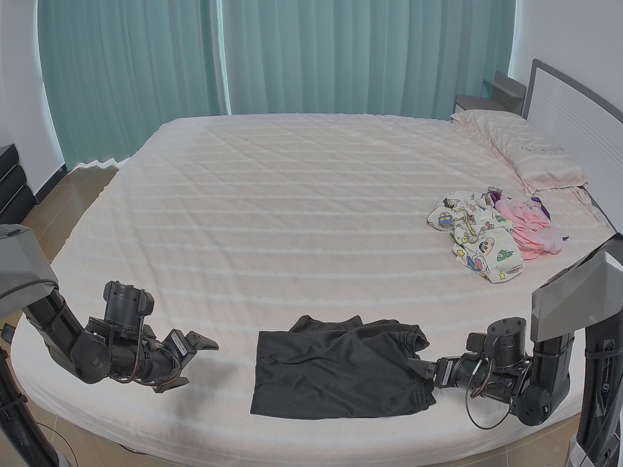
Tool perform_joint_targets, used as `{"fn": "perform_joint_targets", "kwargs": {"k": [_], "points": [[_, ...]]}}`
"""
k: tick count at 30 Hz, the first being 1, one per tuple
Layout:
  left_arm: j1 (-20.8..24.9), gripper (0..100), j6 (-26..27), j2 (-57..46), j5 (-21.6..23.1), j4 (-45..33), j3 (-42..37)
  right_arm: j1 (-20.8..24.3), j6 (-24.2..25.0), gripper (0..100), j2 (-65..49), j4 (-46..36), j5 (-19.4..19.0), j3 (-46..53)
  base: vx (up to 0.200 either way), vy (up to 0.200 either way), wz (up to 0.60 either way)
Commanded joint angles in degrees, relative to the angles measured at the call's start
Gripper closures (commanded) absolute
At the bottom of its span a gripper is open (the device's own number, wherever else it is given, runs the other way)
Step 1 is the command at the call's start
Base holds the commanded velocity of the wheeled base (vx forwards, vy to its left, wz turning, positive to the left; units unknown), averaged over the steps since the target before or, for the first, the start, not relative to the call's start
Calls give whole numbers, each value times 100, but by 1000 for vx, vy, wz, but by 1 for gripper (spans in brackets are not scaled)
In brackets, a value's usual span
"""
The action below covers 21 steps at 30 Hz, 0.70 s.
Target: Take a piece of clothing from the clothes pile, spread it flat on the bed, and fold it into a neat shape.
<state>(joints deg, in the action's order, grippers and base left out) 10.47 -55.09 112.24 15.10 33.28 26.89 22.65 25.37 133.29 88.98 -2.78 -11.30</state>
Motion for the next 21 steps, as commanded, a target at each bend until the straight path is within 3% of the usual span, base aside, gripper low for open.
{"fn": "perform_joint_targets", "kwargs": {"k": [1, 5, 15, 20, 21], "points": [[8, 0, -2, 9, 1, 3, -35, 20, 100, 0, 100, 58, -188, -311, 0, 0, 0], [16, 0, -2, 9, 1, 3, -35, 20, 109, 0, 92, -39, -205, -698, 0, 0, 0], [16, 0, 7, 44, 10, 12, -35, 90, 135, 0, 224, -1278, -205, -1770, 0, 0, 0], [16, 0, -2, 61, 10, 117, -53, 257, 258, 0, 478, -1805, 5, -2421, 0, 0, 0], [16, 0, 7, 61, 1, 126, -53, 249, 276, 100, 470, -1902, 5, -2473, 0, 0, 0]]}}
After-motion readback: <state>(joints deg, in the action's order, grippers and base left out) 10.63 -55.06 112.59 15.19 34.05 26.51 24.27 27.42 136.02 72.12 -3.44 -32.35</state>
